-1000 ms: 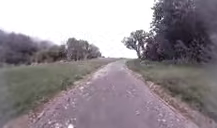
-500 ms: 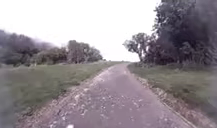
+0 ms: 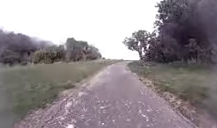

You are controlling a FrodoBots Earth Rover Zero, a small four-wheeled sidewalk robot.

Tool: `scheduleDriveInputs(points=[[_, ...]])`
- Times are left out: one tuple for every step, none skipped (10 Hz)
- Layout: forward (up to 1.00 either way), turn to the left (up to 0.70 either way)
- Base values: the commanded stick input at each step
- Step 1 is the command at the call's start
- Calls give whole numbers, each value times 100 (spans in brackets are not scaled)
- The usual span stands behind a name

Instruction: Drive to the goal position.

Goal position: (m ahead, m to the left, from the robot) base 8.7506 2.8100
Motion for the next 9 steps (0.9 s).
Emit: scheduleDriveInputs(points=[[85, 0], [85, 0], [85, 0], [85, 0], [85, 0], [85, 0], [85, 0], [85, 0], [85, 0]])
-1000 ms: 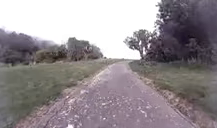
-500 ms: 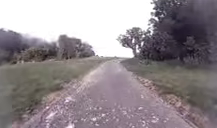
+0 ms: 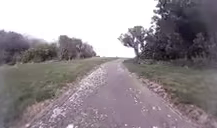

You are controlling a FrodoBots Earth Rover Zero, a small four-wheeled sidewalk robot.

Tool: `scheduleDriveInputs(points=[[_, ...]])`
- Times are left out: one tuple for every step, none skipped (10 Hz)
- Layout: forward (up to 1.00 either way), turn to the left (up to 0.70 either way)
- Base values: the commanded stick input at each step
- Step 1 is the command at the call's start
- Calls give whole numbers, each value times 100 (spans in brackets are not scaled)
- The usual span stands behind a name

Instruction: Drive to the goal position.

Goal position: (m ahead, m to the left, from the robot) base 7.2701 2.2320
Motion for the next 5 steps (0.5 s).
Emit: scheduleDriveInputs(points=[[85, 0], [85, 0], [85, 0], [85, 0], [85, 0]])
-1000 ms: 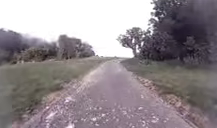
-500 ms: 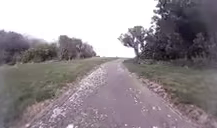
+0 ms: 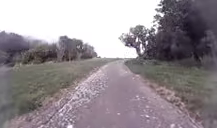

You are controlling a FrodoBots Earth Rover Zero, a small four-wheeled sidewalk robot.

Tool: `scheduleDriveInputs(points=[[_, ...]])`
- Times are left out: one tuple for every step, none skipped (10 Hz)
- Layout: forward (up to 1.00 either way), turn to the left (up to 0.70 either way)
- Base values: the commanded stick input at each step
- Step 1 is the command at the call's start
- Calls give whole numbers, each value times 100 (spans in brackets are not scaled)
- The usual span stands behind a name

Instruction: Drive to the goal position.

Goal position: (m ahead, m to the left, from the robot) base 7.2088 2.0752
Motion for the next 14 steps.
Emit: scheduleDriveInputs(points=[[85, 0], [85, -4], [85, -16], [85, -32], [85, -12], [85, 0], [85, 0], [85, 0], [85, 0], [85, 0], [85, 0], [85, 0], [85, 0], [85, 0]])
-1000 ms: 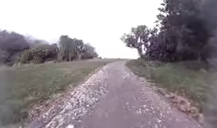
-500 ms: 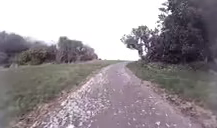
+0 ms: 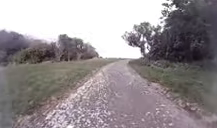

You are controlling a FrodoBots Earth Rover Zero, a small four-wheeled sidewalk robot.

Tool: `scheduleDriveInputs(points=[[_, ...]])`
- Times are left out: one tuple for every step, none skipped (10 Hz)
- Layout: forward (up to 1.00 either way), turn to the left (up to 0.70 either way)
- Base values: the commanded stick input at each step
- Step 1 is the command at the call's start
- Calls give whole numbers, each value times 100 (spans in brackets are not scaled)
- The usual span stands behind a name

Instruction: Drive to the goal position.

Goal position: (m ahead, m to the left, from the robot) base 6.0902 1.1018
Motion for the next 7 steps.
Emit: scheduleDriveInputs(points=[[85, 0], [85, 0], [85, 0], [85, -6], [85, -23], [85, -30], [85, -34]])
